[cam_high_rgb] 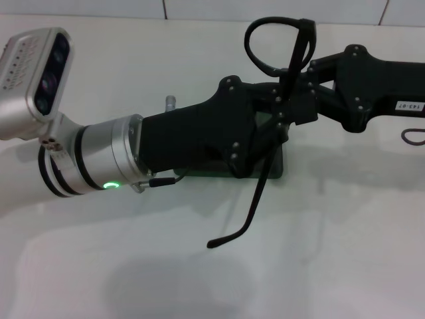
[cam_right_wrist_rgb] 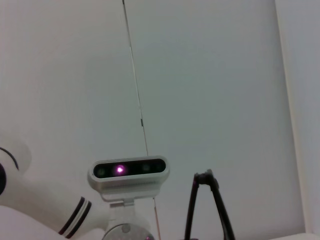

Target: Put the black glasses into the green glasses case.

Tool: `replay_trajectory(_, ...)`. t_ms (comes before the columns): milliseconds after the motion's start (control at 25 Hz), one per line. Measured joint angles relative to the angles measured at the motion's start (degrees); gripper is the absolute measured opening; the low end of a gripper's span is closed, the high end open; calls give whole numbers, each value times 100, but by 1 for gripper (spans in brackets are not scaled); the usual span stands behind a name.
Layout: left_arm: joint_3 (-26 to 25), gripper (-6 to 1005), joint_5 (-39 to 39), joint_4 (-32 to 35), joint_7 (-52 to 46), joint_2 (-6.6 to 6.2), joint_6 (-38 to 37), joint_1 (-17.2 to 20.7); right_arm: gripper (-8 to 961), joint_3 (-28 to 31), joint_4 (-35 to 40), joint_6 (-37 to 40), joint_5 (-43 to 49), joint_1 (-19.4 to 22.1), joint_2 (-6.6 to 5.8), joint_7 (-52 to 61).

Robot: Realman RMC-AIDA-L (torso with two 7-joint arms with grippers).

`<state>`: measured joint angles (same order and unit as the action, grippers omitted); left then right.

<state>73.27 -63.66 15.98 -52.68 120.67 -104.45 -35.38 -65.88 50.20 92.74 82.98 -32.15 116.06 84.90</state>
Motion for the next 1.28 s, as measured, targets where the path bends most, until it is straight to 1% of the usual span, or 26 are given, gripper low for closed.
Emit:
replay_trajectory(520, 3, 20, 2, -63, 9, 0, 68, -4, 46, -17, -122, 200, -148, -13, -1, -80)
replay_trajectory(880, 3, 21, 4, -68, 21, 9, 57, 12, 45, -1, -138, 202, -163, 9, -5, -131)
replay_trajectory(1120, 0, 21, 115, -48, 1, -15, -221, 161, 45, 74, -159, -9, -163, 91, -31, -173)
replay_trajectory(1280, -35, 21, 228, -3, -12, -51, -349, 337, 45, 311, -157, 8, -164, 127, -40, -193)
